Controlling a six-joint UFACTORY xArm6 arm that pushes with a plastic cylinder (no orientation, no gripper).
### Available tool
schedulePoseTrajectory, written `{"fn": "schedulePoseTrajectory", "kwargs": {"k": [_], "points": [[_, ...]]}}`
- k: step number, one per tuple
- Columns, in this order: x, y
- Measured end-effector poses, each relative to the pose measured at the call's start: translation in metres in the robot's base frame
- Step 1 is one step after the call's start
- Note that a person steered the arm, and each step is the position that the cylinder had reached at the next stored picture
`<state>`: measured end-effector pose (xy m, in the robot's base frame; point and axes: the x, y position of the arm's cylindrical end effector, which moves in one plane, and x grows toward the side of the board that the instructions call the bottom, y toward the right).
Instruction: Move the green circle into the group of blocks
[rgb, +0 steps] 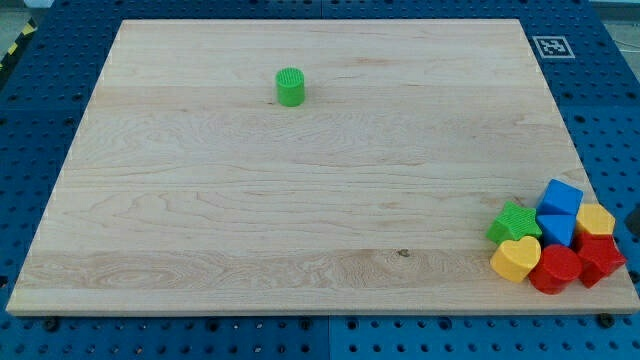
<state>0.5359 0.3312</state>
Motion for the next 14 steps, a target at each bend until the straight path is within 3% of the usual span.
{"fn": "schedulePoseTrajectory", "kwargs": {"k": [2,4,6,7,8,10,11,12,13,14], "points": [[-0.144,-0.026],[-0.276,-0.192],[-0.288,-0.395],[-0.270,-0.462],[-0.231,-0.456],[-0.125,-0.324],[-0.115,-0.279],[-0.126,-0.350],[-0.163,-0.431],[-0.207,-0.452]]}}
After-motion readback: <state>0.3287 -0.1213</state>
